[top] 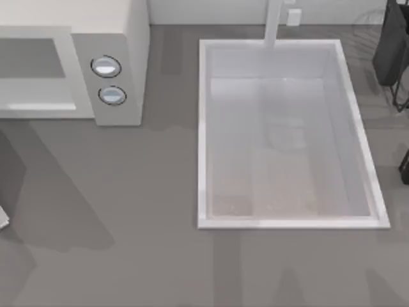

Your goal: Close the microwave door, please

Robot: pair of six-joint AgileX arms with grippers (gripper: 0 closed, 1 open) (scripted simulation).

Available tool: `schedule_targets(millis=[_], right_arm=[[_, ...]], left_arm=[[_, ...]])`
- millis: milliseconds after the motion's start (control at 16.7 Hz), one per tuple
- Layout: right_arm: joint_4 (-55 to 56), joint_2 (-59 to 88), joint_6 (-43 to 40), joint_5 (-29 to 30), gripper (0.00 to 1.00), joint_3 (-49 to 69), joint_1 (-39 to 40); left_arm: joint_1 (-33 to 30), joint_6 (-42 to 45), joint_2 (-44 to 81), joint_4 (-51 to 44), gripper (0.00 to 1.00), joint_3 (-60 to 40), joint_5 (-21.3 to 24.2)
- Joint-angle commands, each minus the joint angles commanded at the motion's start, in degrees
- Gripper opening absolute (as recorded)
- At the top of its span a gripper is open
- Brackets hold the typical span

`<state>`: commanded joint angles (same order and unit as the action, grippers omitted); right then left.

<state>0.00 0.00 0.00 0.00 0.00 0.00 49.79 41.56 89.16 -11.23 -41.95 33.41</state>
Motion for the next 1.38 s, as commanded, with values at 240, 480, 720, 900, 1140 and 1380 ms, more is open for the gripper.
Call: schedule_targets(millis=[240,480,720,900,1140,1380], right_arm=[[0.00,0.00,0.00,0.00,1.00,0.00,0.00],[0.00,0.00,0.00,0.00,1.00,0.00,0.00],[0.00,0.00,0.00,0.00,1.00,0.00,0.00],[0.00,0.00,0.00,0.00,1.00,0.00,0.00],[0.00,0.00,0.00,0.00,1.00,0.00,0.00],[0.00,0.00,0.00,0.00,1.00,0.00,0.00]], left_arm=[[-8.43,-7.79,-8.85,2.76,0.00,7.53,-4.67],[-16.10,-15.12,-16.63,5.52,0.00,14.71,-9.22],[-16.32,-15.54,-16.82,5.58,0.00,15.02,-9.31],[-18.49,-17.38,-17.70,5.68,0.00,15.60,-10.93],[-28.45,-24.81,-21.44,6.08,0.00,17.97,-17.49],[-40.66,-33.65,-26.18,6.58,0.00,20.88,-25.25]])
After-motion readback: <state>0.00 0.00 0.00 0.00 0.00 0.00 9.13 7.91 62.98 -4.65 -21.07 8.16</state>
